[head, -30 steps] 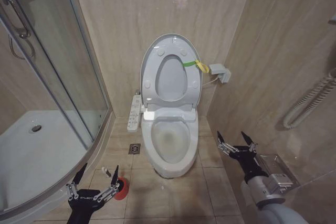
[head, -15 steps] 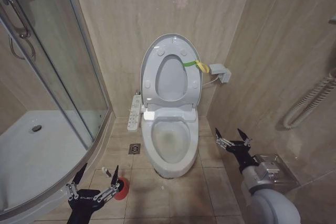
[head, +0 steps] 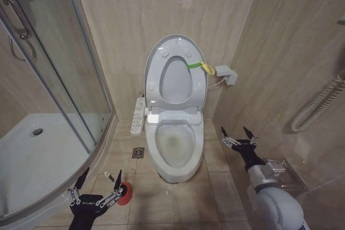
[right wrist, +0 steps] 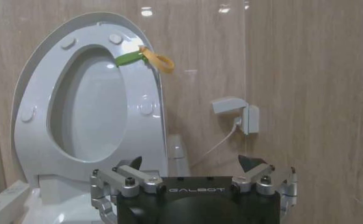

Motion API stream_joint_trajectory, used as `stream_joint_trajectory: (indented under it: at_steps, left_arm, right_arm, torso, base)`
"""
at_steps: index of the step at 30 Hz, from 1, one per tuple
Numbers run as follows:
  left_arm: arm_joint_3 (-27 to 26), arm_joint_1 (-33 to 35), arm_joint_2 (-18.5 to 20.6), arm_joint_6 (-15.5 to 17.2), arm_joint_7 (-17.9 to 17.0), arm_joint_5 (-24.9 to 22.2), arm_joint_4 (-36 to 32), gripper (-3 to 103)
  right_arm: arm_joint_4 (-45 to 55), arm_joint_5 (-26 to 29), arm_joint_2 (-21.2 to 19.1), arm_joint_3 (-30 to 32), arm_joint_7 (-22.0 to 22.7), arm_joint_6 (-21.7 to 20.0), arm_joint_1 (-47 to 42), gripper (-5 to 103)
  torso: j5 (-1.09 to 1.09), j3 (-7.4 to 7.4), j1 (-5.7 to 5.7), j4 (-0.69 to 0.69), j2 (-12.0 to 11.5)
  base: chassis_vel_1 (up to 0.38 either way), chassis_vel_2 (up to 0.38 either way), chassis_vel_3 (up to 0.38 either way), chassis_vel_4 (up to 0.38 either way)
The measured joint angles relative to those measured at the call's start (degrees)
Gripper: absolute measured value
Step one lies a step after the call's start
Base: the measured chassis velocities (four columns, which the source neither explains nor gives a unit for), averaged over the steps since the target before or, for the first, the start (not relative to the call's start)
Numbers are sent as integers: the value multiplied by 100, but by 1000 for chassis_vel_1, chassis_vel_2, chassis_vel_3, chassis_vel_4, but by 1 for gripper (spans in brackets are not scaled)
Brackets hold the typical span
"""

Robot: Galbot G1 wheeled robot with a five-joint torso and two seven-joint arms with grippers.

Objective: Open the toilet lid, clean the toilet bowl with a toilet brush, close the toilet lid, and flush.

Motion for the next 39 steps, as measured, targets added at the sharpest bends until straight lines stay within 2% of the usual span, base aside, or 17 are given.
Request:
stream_joint_trajectory:
  at_steps: [23,31,39]
  left_arm:
    - [0,0,0,0,0,0,0,100]
    - [0,0,0,0,0,0,0,100]
    - [0,0,0,0,0,0,0,100]
  right_arm:
    - [-118,118,-122,-25,13,-37,209,100]
    - [-149,160,-122,-104,185,-28,368,100]
    - [-515,171,-181,-232,406,-34,898,100]
  torso:
    - [0,0,-1,-1,0]
    - [-1,1,1,-1,0]
    - [-1,0,-1,0,0]
  base:
    - [0,0,0,0]
    - [-54,36,43,-49]
    - [-5,7,6,-1]
